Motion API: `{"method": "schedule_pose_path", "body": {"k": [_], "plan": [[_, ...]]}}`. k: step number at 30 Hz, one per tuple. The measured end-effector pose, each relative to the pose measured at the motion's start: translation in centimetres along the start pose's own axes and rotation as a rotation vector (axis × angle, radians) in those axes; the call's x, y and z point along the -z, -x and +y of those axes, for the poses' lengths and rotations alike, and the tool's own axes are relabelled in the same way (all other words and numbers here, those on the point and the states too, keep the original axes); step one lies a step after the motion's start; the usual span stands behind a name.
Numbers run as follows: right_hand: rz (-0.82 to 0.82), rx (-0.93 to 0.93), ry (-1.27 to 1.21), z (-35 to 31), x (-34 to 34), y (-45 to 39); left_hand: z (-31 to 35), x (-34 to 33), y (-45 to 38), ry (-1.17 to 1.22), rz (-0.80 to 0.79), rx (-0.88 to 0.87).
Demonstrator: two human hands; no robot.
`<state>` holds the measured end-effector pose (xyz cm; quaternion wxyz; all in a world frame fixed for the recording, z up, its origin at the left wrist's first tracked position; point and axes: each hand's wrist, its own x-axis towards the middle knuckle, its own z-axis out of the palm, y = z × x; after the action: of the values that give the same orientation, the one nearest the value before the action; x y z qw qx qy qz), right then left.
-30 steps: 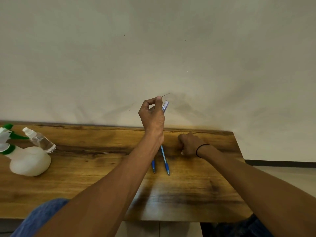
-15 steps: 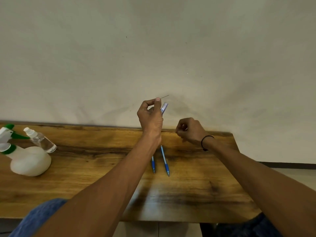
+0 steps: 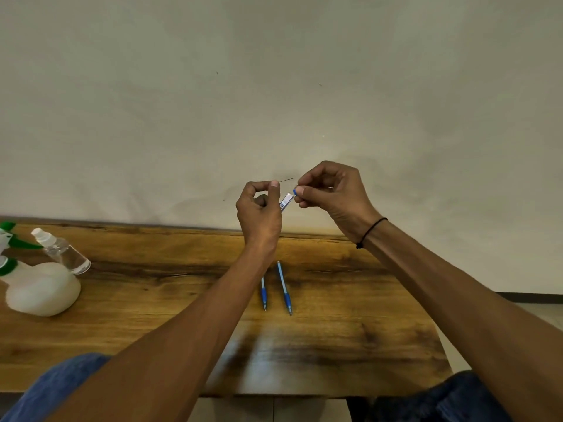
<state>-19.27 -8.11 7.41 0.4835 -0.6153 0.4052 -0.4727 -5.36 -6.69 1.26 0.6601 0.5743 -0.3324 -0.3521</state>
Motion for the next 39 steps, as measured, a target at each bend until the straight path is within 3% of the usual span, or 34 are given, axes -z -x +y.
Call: {"method": "schedule_pose_path", "body": {"k": [17,26,29,35,39], "plan": [[-0.156,-0.111,0.201,-1.7,1.0,0.4,0.7,-0.2,0.7,-0.078,0.058,-0.132],[-0.118,-0.035,0.278,-1.0,0.2,0.9,1.0,-0.4,0.8,-0.017,0.042,-0.043],[-0.166,0.045,0.407,-1.2,0.4,1.0,1.1,-0.4,0.6,0.006,0.040,-0.012],[-0.269,0.265,0.930,-0.9,0.5,1.1,0.7,-0.4,0.9,-0.068,0.003,0.002],[-0.258,0.297,1.076,-0.3,0.7,1.1,0.3,-0.4,0.9,-0.110,0.003,0.037]]}}
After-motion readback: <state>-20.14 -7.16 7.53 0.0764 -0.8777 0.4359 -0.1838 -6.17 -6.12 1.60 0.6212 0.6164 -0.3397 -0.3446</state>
